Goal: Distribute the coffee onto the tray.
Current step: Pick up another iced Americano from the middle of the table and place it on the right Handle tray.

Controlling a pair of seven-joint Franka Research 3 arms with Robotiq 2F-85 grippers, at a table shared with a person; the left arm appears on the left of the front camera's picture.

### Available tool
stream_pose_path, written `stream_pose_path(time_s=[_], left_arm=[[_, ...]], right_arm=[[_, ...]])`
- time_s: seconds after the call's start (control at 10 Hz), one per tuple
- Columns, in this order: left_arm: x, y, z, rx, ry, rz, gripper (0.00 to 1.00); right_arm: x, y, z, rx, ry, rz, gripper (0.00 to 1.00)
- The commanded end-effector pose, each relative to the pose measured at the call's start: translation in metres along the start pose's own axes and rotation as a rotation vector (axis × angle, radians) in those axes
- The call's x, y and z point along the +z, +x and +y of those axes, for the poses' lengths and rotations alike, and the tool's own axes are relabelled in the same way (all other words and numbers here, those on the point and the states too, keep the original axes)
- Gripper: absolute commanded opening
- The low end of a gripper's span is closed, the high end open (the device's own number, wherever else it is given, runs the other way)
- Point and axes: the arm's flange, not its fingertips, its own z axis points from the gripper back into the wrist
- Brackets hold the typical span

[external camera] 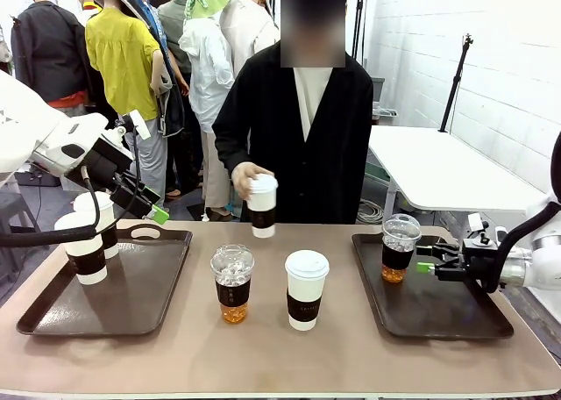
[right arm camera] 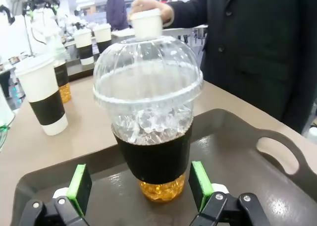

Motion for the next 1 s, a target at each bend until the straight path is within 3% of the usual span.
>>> stream_pose_path(time_s=[0.0, 0.1, 0.9], left_arm=[[-0.001, -0.002, 0.002, -0.014, -0.017, -0.022, 1.0], [-0.001, -0.002, 0.002, -0.014, -0.017, -0.022, 1.0], [-0.001, -0.002, 0.002, -0.014, -0.017, -0.022, 1.0]], right_arm=[[0.002, 0.003, 0.013, -0.024, -0.065, -0.03, 1.0], [0.0, 0.0, 0.0, 0.0, 0.0, 0.0, 1.0], [0.005, -0.001, 0.007, -0.004, -0.004, 0.011, 1.0]])
